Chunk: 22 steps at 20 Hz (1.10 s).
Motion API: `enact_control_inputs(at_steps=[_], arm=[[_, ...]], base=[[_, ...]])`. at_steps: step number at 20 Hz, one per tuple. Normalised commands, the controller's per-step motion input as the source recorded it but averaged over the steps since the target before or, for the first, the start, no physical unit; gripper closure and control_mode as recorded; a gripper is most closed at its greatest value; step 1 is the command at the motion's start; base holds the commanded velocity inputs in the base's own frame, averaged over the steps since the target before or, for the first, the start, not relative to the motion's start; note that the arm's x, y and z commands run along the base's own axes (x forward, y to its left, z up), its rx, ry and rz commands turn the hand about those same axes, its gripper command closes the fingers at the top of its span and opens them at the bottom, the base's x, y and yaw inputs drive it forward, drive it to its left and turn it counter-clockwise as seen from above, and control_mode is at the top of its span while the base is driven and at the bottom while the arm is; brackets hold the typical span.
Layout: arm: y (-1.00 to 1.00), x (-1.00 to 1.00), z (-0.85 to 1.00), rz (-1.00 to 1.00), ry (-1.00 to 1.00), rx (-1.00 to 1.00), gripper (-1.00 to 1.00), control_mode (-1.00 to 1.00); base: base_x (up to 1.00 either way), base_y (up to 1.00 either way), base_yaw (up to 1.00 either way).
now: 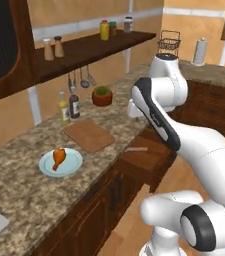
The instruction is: Pick up the knife from the drawer and place it on the cutting board. Then place the meat from the plate to the cutting board.
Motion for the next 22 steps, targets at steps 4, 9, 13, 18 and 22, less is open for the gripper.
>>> enact_control_inputs(at_steps=[4,9,13,18,22], arm=[[0.00,0.00,0.00,0.00,0.00,0.00,-1.00,1.00],[0.00,0.00,0.00,0.00,0.00,0.00,-1.00,1.00],[0.00,0.00,0.00,0.00,0.00,0.00,-1.00,1.00],[0.00,0.00,0.00,0.00,0.00,0.00,-1.00,1.00],[0.00,0.00,0.00,0.00,0.00,0.00,-1.00,1.00]], base=[[-0.13,0.38,-0.82],[0.06,0.10,-0.82],[0.04,0.26,-0.61],[0.00,0.56,-0.52],[0.00,1.00,-0.43]])
